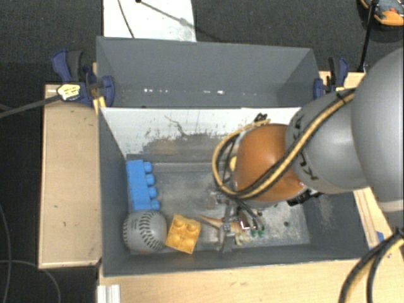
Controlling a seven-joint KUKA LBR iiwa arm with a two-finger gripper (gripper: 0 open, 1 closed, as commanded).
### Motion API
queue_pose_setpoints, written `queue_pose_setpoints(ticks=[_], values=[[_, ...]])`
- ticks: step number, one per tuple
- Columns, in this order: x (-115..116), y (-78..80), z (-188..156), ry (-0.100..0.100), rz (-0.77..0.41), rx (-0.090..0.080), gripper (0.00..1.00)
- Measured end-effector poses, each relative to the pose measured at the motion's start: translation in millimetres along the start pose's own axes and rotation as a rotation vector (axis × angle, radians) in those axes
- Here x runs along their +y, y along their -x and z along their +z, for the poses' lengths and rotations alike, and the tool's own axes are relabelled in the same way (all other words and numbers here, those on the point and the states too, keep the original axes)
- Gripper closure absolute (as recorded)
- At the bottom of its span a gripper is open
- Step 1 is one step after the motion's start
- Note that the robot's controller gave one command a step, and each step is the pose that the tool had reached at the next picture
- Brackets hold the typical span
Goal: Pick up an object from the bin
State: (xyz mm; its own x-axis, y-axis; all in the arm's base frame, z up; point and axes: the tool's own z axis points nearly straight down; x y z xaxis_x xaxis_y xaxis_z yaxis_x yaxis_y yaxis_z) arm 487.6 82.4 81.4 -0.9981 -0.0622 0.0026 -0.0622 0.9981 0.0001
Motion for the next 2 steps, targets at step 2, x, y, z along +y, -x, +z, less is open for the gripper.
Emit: queue_pose_setpoints(ticks=[2], values=[[-30.1, -7.9, 9.3, 0.000, 0.064, -0.002, 1.00]])
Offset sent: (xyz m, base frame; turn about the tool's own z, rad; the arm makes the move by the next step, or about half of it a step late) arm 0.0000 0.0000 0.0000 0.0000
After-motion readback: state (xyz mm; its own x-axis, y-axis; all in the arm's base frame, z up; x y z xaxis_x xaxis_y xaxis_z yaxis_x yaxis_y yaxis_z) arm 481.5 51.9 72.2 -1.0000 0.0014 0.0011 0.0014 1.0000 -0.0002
